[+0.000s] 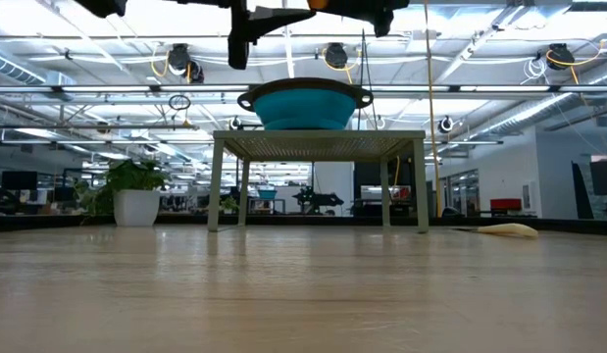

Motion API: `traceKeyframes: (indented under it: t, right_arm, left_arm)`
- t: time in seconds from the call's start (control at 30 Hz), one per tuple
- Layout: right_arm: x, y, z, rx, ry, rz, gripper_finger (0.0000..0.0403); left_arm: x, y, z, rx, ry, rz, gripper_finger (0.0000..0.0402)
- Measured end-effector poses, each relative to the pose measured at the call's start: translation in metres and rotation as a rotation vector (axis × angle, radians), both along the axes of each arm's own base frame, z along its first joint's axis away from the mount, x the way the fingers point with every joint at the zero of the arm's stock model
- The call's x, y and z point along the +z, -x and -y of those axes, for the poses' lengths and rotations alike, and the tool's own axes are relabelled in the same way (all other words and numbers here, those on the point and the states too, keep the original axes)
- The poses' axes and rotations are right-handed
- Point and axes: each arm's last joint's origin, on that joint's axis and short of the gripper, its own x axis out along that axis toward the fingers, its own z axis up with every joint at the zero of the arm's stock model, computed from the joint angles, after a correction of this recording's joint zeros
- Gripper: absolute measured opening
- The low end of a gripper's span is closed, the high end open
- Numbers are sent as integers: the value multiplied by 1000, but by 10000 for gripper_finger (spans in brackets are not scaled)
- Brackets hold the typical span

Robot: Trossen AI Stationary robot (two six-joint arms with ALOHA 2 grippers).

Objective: Pick & Place Fruit
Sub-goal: Put the peach into the colander on the shelf

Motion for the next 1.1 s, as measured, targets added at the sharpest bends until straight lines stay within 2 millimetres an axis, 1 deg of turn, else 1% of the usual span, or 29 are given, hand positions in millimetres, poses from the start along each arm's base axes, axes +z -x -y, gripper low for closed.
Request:
traceKeyframes:
  t: [0.27, 0.43, 0.83, 0.93, 1.1]
  right_arm:
    - [0, 0, 0, -1, 1, -3, 108]
    - [0, 0, 0, -1, 3, -4, 106]
    - [0, 0, 0, -1, 5, -5, 109]
    - [0, 0, 0, 0, 5, -5, 111]
    - [-1, 0, 0, -3, 6, -10, 108]
  left_arm:
    - [11, -11, 0, 42, -73, -117, 255]
    - [17, -13, -3, 52, -87, -118, 255]
    - [13, -13, -5, 58, -72, -151, 251]
    - [13, -13, -5, 41, -71, -153, 229]
    - [13, -13, -5, 41, -71, -152, 162]
